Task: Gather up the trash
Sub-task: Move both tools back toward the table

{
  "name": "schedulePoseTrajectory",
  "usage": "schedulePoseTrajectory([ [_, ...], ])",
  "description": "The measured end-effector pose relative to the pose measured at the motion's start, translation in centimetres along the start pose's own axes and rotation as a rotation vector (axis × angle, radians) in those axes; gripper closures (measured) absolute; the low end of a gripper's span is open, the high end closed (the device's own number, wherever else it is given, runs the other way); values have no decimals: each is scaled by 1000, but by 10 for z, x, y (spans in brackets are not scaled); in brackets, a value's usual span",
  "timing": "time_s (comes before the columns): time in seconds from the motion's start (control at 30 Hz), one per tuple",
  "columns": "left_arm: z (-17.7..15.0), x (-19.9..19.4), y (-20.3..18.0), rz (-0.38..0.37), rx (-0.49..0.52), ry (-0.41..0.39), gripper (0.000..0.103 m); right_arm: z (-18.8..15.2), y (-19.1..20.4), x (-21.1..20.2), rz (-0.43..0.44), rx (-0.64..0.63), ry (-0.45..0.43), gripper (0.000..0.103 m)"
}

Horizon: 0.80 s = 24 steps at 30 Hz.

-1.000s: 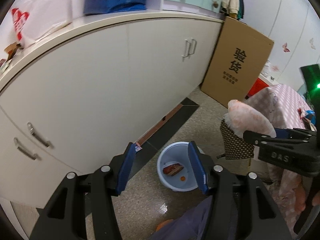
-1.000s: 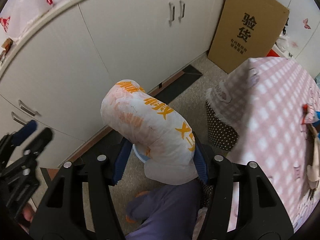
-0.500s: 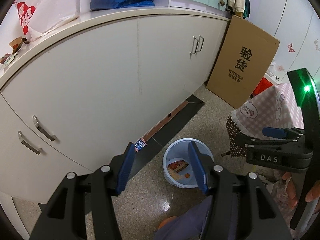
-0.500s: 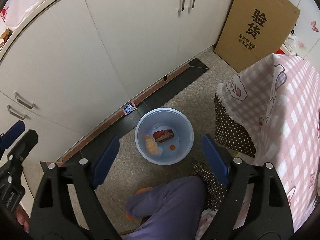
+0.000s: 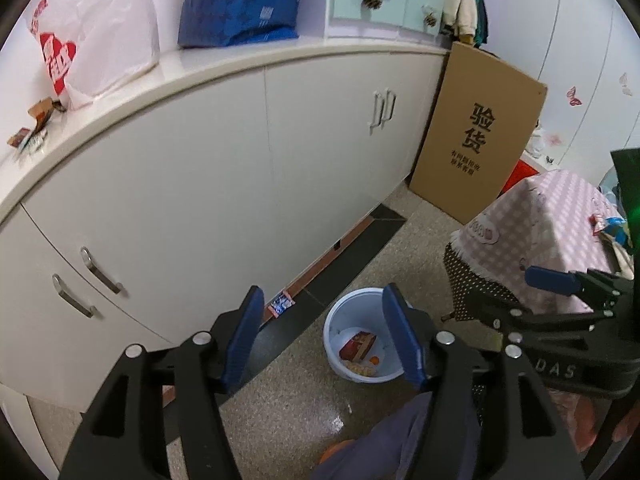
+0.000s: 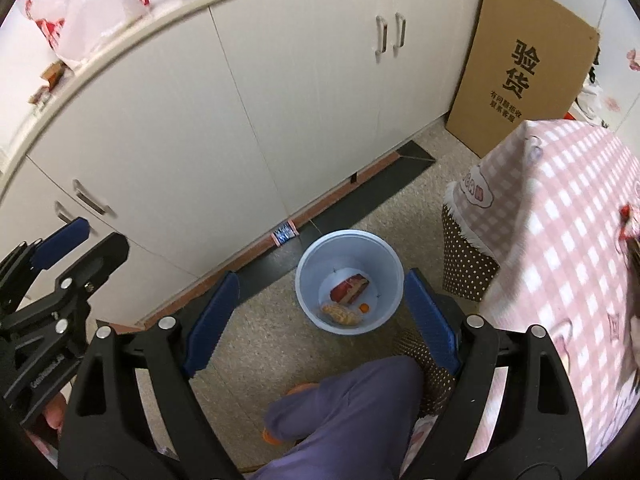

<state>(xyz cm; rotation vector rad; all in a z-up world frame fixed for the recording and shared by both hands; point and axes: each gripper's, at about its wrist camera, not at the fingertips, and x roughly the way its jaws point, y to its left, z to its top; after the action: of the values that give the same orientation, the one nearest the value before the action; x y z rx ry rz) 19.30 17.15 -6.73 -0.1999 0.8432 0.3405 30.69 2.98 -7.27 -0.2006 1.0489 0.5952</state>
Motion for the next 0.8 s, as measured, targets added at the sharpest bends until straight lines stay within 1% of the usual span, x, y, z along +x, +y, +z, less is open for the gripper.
schedulePoseTrajectory([
  [0.2,3,-25,-26,-28,43,-56,42,-10,-15,-35,-9,35,-85,20],
  [0.37,5,-39,-50,-62,76,-87,42,-18,-36,-58,-19,84,-132,20],
  [0.47,8,-45,-68,-80,107,-103,40,-26,-51,-73,-45,121,-162,20],
  [0.6,10,-51,-95,-123,153,-118,37,-36,-75,-88,-76,169,-186,20],
  [0.8,12,-55,-145,-204,236,-126,34,-62,-117,-110,-146,261,-223,19],
])
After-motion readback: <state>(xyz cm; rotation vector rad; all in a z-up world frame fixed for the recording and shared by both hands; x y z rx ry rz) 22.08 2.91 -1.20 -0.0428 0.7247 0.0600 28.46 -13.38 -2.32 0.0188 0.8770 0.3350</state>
